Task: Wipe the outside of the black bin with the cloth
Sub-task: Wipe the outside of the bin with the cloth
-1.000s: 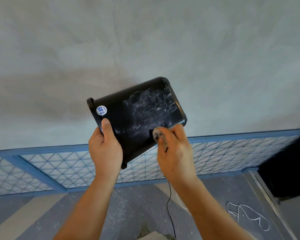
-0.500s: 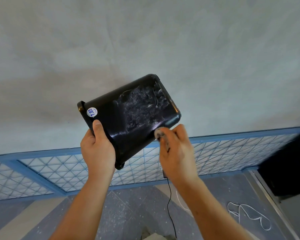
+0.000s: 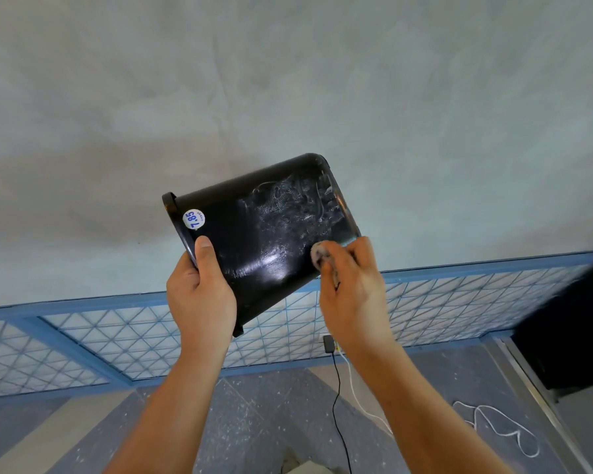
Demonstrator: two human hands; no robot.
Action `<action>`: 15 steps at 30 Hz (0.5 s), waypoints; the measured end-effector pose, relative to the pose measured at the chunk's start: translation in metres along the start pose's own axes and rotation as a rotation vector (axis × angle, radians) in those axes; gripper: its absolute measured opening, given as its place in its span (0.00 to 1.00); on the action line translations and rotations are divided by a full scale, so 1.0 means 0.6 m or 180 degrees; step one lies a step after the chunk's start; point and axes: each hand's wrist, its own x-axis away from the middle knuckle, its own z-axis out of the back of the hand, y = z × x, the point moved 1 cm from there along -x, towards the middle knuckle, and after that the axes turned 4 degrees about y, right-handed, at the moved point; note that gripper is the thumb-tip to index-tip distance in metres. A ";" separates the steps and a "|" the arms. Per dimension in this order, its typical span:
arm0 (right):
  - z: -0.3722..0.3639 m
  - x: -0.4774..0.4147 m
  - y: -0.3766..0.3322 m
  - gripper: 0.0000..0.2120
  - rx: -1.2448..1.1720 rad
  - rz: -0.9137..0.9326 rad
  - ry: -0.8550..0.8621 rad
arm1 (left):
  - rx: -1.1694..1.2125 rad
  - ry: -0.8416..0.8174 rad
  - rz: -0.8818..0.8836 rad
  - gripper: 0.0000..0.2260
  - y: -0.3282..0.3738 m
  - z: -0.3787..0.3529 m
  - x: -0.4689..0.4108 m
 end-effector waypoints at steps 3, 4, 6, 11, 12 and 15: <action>-0.025 0.040 -0.051 0.08 -0.0276 0.0356 -0.0365 | -0.0075 0.0036 -0.0077 0.21 -0.001 -0.002 0.005; -0.032 0.051 -0.068 0.08 -0.0327 0.0443 -0.0472 | -0.0066 0.0046 -0.0042 0.21 -0.005 -0.002 0.005; -0.036 0.059 -0.091 0.08 -0.0392 0.0562 -0.0569 | 0.0029 0.0056 0.0080 0.21 -0.010 0.000 0.003; 0.012 0.018 -0.071 0.10 -0.0504 0.0270 -0.0113 | 0.0153 0.0066 0.0138 0.21 -0.004 0.008 0.000; 0.023 0.003 -0.056 0.10 -0.0421 0.0096 0.0061 | 0.0150 0.0067 0.0161 0.20 -0.003 0.011 -0.001; 0.044 -0.036 -0.012 0.10 -0.0148 -0.0215 0.0326 | 0.0185 -0.0004 0.0275 0.21 -0.008 0.017 -0.004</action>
